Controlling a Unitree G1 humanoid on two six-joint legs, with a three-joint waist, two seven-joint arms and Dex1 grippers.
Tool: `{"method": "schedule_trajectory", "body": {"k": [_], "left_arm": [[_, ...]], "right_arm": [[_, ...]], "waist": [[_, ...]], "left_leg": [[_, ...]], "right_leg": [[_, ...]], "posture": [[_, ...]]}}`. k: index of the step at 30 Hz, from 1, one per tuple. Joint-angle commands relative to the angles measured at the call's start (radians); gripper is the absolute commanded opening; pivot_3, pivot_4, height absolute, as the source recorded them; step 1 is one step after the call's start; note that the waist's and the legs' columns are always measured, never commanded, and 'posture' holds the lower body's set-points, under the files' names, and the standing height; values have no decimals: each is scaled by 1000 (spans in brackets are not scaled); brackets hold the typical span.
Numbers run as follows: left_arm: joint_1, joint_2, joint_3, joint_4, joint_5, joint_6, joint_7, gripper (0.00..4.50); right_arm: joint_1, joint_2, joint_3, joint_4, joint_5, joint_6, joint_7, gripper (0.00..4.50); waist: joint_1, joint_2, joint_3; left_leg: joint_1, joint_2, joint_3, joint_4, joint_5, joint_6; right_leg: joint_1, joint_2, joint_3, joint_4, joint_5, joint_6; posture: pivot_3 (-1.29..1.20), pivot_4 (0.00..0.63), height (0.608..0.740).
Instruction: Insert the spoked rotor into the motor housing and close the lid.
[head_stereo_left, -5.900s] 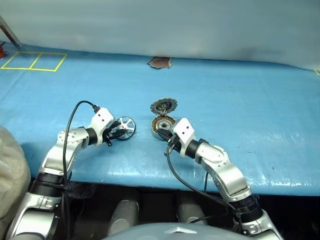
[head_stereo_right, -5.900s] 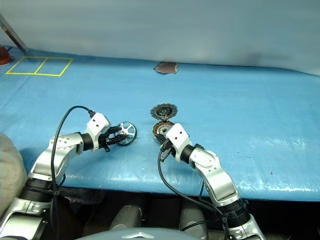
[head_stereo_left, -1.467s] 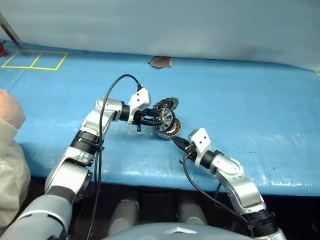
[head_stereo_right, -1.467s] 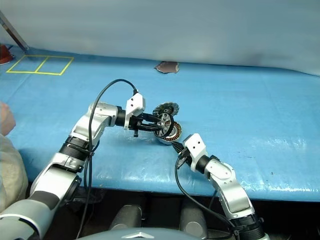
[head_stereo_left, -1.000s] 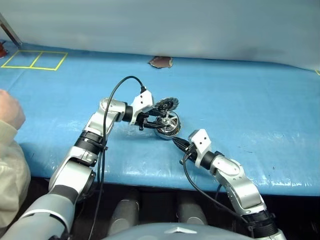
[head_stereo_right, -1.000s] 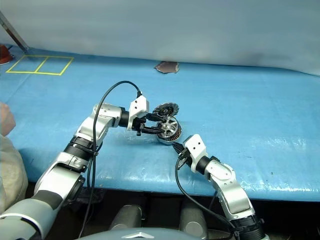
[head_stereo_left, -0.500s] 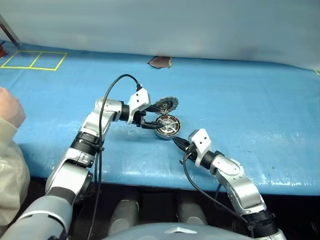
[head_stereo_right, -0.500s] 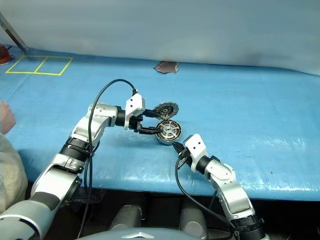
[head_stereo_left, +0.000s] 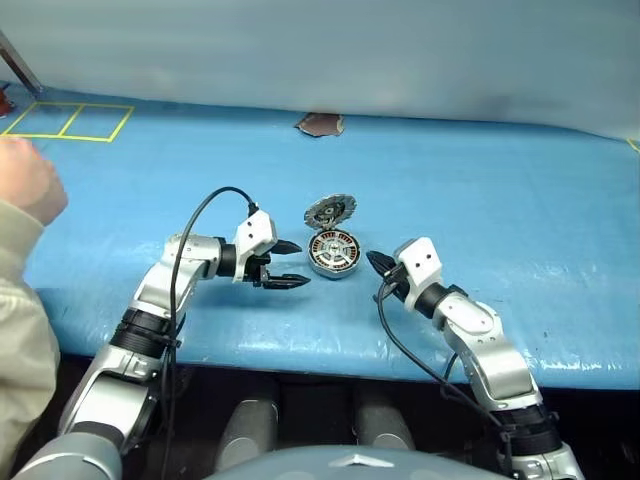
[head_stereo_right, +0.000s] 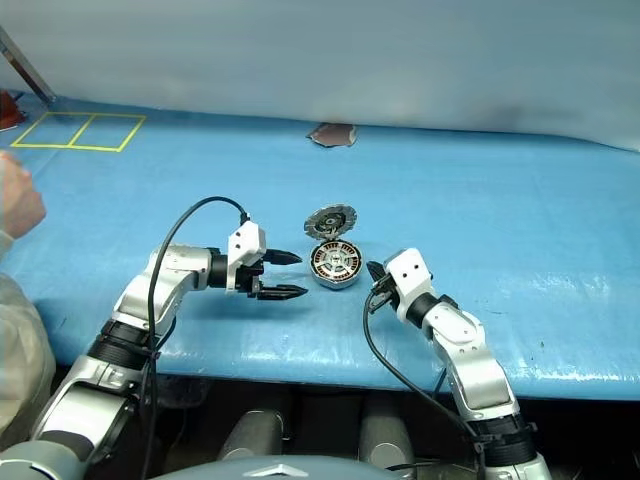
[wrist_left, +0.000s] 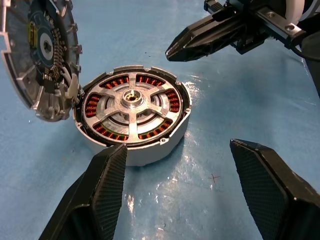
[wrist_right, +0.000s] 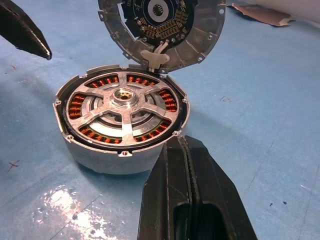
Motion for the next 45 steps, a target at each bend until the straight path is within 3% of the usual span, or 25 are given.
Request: {"method": "schedule_trajectory", "body": {"k": [1, 6, 16, 29, 34, 45], "left_arm": [[22, 6, 36, -46, -19, -15, 30, 3570], [52, -26, 55, -31, -26, -74, 81, 3570], [80, -39, 88, -18, -56, -89, 114, 3570], [85, -31, 92, -7, -66, -94, 118, 3570], [92, -21, 101, -16, -70, -94, 119, 3570], [93, -2, 125, -16, -78, -94, 134, 3570]], "right_arm": [[-59, -6, -39, 15, -1, -18, -12, 0], [-165, -5, -50, 110, -45, -53, -54, 0], [-363, -5, -38, 258, -47, -109, -4, 0], [-615, 75, 28, 476, -19, -176, 169, 0], [-630, 67, 85, 469, -44, -153, 236, 0], [-411, -19, 134, 211, -68, -53, 271, 0]], "waist": [[0, 0, 0], [0, 0, 0], [-3, 0, 0], [-7, 0, 0], [-10, 0, 0], [-6, 1, 0]], "left_leg": [[0, 0, 0, 0, 0, 0], [0, 0, 0, 0, 0, 0], [0, 0, 1, 0, 0, 0], [0, 0, 1, -1, 0, 1], [1, 1, 1, -1, 0, 0], [3, 1, 1, -1, 0, 0]], "right_leg": [[0, 0, 0, 0, 0, 0], [0, 0, 0, 0, 0, -1], [0, 0, 0, 0, 1, -1], [0, 1, 0, 0, 2, -1], [0, 2, 0, 0, 2, -1], [2, 2, 0, 0, 2, -2]], "posture": [[0, 150, 740], [0, 150, 740], [0, 150, 740], [0, 150, 740], [0, 150, 740], [0, 150, 740]]}}
